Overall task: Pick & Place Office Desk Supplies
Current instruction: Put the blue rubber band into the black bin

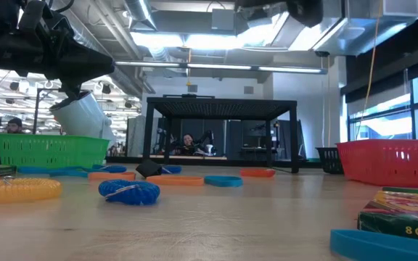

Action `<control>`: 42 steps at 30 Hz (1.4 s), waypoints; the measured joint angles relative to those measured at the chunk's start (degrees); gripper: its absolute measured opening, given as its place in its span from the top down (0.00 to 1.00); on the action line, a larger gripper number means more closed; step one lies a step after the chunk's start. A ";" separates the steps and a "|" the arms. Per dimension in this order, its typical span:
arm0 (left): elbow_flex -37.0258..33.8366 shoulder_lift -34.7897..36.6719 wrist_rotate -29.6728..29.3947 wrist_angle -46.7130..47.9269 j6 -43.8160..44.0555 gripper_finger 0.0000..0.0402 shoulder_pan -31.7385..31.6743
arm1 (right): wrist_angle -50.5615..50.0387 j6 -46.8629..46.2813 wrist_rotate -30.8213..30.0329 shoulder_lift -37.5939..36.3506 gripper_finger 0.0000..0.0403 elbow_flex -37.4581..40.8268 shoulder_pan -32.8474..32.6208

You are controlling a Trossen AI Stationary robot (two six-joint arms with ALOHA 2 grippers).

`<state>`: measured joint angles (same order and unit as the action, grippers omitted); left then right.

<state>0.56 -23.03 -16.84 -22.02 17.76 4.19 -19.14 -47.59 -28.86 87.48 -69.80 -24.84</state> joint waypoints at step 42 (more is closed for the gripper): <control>0.00 0.02 -0.01 -0.02 0.00 0.77 0.02 | 2.89 24.65 19.74 28.02 0.67 0.09 5.97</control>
<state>0.56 -23.00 -16.85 -22.04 17.76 4.21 -16.25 -22.95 -9.13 115.50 -69.71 -18.87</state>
